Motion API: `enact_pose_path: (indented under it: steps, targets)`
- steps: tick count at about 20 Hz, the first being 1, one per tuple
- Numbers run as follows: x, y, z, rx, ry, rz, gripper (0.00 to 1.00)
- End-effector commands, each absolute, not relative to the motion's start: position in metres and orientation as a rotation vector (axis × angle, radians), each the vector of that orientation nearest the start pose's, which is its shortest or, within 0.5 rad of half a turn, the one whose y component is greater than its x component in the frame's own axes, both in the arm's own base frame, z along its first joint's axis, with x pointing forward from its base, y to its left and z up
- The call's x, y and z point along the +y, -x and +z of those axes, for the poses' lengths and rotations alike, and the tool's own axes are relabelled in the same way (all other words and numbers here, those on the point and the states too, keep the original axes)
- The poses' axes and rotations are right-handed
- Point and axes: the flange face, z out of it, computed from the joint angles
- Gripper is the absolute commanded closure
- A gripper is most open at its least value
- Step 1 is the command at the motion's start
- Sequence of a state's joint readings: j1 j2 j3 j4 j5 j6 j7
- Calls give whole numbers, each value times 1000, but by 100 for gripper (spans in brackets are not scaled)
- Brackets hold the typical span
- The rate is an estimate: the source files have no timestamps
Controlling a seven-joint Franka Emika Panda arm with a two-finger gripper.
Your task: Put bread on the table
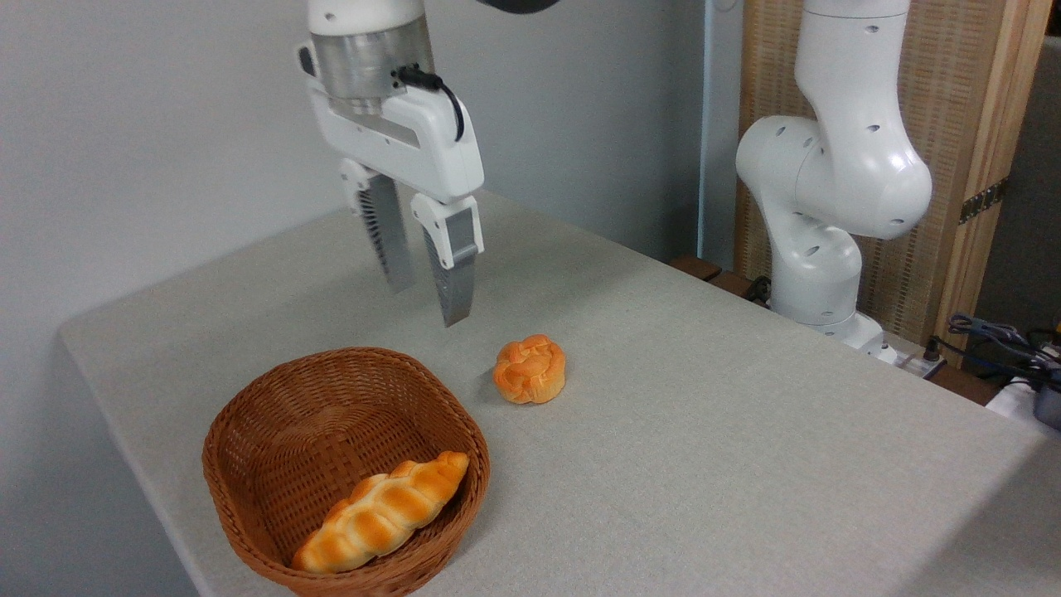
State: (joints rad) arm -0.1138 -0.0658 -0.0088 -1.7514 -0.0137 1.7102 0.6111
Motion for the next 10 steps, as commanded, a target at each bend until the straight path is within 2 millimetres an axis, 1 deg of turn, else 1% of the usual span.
enact_pose_path:
  steps: [1, 4, 6, 10]
  targets:
    - [-59, -564, 604, 981, 2998, -94, 0]
    - [-60, -570, 605, 979, 2987, -157, 0]
    - [-65, -573, 599, 988, 2981, -146, 0]
    - [-60, -572, 603, 976, 2981, -152, 0]
